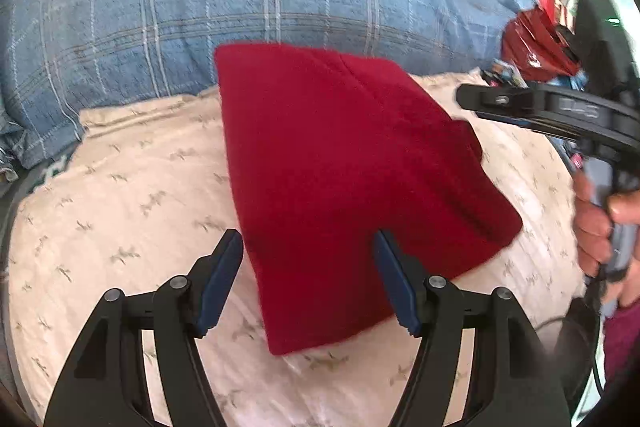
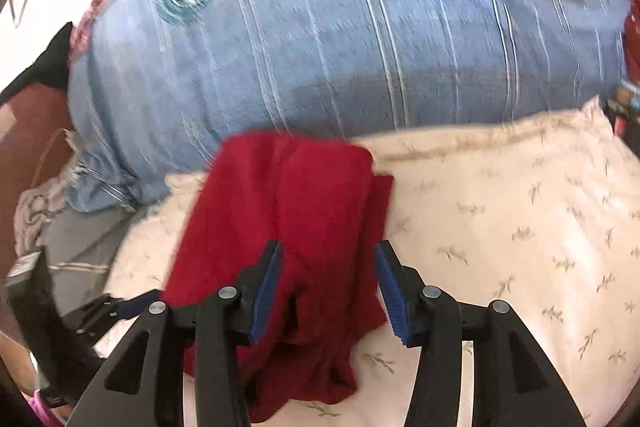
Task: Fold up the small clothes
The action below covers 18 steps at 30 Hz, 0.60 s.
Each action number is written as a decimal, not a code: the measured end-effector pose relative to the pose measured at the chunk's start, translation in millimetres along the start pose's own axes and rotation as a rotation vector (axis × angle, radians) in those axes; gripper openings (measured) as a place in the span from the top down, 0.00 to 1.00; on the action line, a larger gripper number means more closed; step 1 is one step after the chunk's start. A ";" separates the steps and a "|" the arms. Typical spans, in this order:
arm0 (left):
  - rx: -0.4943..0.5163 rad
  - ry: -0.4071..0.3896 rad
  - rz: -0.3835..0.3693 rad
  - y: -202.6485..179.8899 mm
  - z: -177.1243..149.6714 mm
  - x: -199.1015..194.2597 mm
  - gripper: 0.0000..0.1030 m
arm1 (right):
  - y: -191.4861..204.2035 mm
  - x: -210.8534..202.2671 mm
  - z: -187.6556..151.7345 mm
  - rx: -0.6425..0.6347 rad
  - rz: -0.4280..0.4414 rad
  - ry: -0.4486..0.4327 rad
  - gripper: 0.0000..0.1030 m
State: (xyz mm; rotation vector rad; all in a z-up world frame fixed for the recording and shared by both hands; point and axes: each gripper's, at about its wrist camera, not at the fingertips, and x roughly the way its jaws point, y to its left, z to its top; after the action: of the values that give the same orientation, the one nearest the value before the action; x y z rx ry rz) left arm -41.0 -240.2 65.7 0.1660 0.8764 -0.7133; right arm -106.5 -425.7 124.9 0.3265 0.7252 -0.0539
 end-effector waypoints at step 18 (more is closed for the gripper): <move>-0.020 0.015 0.010 0.4 -2.1 18.0 0.26 | 31.8 18.9 -0.5 -0.145 0.011 0.063 0.65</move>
State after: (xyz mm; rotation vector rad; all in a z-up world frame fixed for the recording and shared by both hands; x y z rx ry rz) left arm -34.3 -248.1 50.8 0.1584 0.8965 -0.6947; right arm -87.5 -394.2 120.9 0.1940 0.7855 0.0194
